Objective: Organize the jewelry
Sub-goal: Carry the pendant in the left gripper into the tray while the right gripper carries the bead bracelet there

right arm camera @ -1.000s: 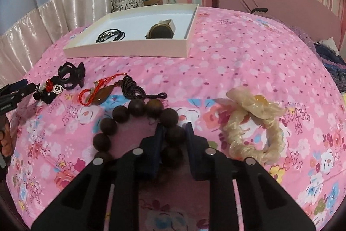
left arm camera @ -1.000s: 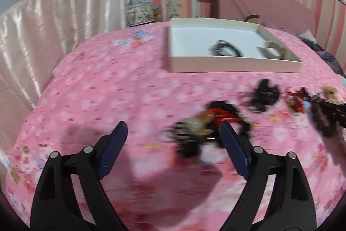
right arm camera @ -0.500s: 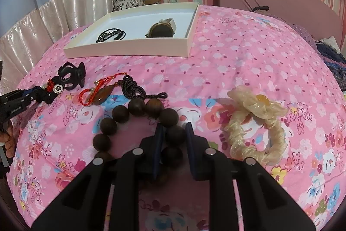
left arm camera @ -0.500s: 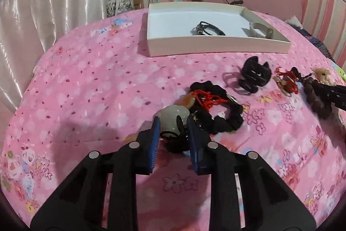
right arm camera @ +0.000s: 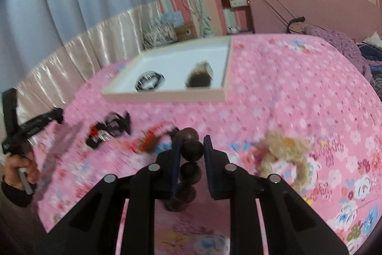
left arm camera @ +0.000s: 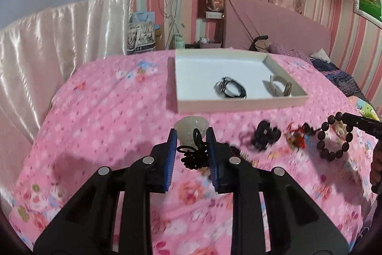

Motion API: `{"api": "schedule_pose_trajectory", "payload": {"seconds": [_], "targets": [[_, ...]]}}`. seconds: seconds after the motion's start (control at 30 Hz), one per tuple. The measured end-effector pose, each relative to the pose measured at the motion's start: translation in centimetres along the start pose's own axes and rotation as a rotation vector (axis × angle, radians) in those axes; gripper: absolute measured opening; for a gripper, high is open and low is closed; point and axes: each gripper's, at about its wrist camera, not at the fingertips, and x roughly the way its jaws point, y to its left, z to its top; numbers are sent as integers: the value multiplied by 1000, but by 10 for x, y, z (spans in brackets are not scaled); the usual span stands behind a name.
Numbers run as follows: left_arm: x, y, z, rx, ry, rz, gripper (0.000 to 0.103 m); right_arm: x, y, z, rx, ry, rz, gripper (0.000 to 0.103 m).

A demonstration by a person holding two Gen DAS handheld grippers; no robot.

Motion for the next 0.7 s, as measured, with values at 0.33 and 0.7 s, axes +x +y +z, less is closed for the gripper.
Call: {"api": "schedule_pose_trajectory", "payload": {"seconds": [0.33,0.7], "targets": [[23,-47,42,52,-38,-64,23,-8,27,56,-66,-92,-21,18],[64,-77,100,53,-48,-62,23,13,54,135,-114,-169,-26,18]]}}
